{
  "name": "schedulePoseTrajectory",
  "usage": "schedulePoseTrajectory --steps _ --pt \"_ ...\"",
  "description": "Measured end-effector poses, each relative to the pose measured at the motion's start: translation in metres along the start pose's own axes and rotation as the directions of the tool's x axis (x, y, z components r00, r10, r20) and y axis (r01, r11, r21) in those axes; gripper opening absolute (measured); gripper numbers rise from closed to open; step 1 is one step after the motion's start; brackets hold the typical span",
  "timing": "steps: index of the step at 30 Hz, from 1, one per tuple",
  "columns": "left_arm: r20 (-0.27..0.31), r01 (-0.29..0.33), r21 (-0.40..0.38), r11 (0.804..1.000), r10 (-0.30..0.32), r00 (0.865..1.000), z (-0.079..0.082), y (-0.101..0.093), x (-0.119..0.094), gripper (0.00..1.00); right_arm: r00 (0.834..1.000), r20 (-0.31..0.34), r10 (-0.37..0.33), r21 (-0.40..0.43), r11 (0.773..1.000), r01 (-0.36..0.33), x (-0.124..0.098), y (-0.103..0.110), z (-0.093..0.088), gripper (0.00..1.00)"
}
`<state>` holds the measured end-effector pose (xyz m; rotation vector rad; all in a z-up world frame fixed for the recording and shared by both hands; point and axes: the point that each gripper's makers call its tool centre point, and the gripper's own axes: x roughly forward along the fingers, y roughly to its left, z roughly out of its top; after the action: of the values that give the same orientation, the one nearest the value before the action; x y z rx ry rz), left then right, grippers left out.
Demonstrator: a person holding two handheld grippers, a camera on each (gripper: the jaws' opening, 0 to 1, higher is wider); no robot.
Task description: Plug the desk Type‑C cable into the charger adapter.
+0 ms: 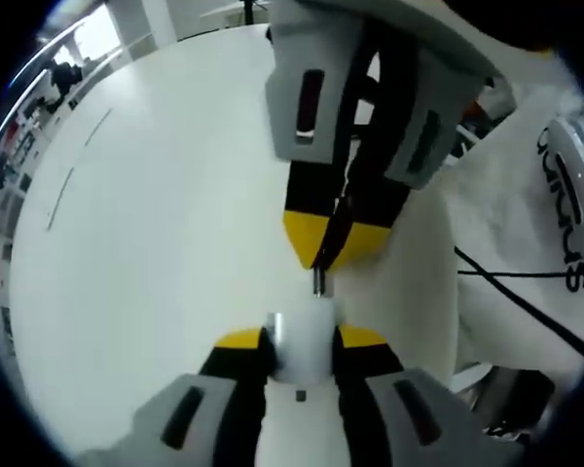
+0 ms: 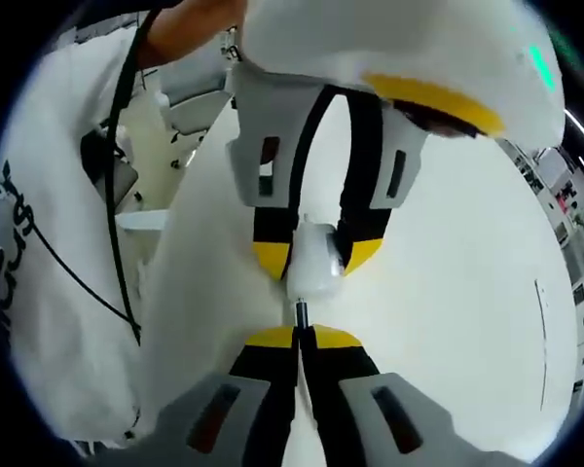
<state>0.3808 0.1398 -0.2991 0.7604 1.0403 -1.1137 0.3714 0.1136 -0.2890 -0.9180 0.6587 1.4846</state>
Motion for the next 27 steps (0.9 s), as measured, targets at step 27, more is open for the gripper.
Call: schedulePoseTrajectory --steps 27 --pt "0.037 0.008 -0.016 1.000 -0.007 0.999 0.000 0.004 -0.001 0.25 0.927 0.375 0.023 -0.061 0.998 0.000 -0.002 -0.005 -0.008 0.03"
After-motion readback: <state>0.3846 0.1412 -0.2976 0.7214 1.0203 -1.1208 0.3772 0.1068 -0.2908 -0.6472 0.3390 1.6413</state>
